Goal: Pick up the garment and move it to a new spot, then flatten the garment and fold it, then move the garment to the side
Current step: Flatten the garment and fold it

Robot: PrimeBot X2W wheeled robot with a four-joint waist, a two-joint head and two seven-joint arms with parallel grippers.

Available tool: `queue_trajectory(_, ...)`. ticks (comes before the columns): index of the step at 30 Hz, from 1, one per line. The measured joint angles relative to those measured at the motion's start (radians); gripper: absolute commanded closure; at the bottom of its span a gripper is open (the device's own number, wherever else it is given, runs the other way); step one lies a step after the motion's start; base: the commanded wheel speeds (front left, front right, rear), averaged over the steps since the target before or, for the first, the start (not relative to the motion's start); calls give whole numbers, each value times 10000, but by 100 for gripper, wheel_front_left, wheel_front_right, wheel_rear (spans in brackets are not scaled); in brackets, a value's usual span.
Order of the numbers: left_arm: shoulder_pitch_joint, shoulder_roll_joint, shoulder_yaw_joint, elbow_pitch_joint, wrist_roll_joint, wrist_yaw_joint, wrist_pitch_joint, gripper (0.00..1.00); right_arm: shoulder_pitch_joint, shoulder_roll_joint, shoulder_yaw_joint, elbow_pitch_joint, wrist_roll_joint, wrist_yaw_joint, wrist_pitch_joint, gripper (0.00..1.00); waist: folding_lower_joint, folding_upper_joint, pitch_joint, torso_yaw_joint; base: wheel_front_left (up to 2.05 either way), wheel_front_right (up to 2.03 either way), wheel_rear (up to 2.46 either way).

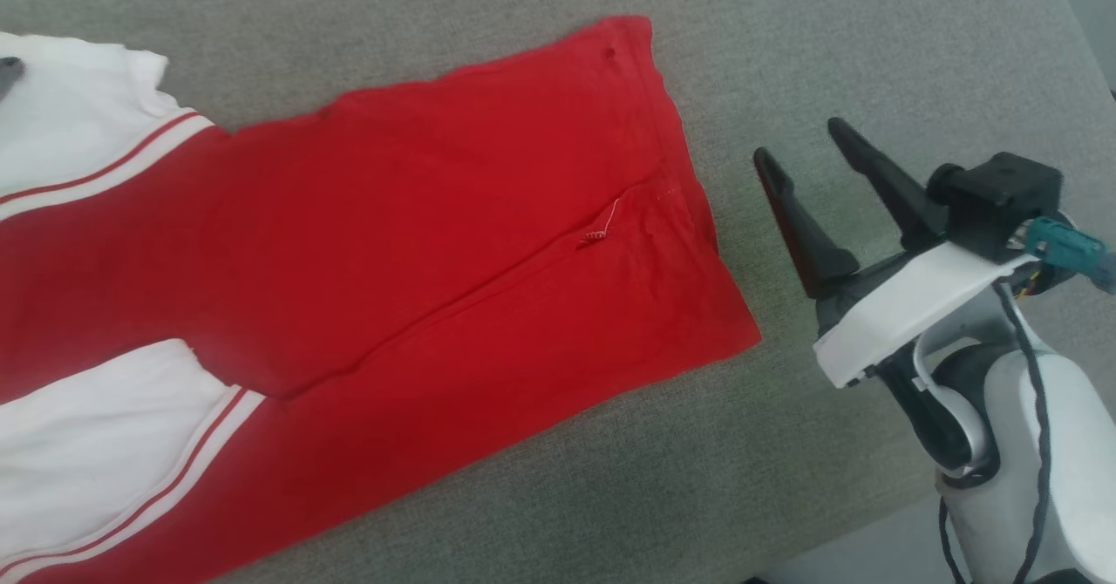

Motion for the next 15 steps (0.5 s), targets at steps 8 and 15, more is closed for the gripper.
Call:
queue_trajectory(8, -529, -489, -96, 1070, -128, 46, 911, 100, -292, -98, 320, 115, 395, 0, 809, 0, 1, 0, 404, -14, 0, 0, 0)
queue_trajectory(15, -967, -1166, -132, 1310, -230, 115, 1290, 100, -1481, -259, 359, 623, 556, 0, 2027, 0, 1, 1, 586, 393, 0, 0, 0)
